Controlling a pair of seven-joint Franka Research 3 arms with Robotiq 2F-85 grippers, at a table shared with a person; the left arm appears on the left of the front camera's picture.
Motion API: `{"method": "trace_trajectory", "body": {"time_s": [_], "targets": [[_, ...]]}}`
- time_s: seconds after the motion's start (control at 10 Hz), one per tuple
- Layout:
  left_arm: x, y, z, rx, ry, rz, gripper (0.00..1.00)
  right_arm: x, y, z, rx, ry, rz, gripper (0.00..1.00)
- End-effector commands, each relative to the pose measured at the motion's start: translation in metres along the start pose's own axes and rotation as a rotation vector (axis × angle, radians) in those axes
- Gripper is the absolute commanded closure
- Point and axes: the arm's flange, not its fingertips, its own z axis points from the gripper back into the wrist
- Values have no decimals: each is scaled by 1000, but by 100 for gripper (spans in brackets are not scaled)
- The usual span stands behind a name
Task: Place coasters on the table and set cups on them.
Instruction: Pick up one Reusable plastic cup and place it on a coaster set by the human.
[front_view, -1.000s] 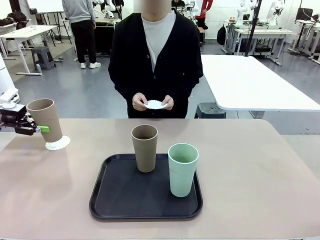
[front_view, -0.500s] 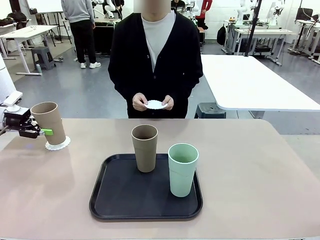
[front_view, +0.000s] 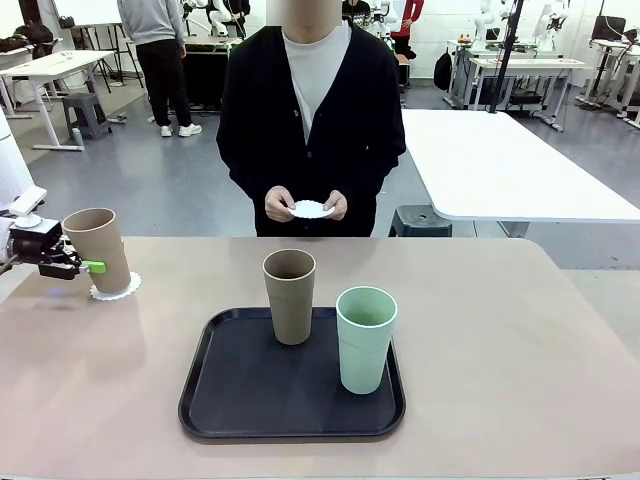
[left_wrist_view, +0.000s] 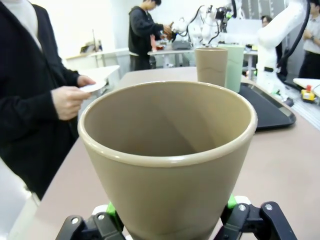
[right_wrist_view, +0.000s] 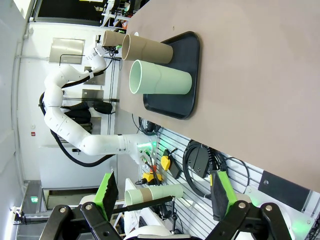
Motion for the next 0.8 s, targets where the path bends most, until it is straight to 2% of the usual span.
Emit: {"method": "trace_trajectory", "body": {"time_s": [0.0, 0.7], "targets": [[2, 7, 5, -9, -10, 23, 15, 1, 0, -1, 22, -9, 16, 0], [-7, 8, 2, -19, -13, 60, 15, 1, 0, -1, 22, -9, 16, 0]]}}
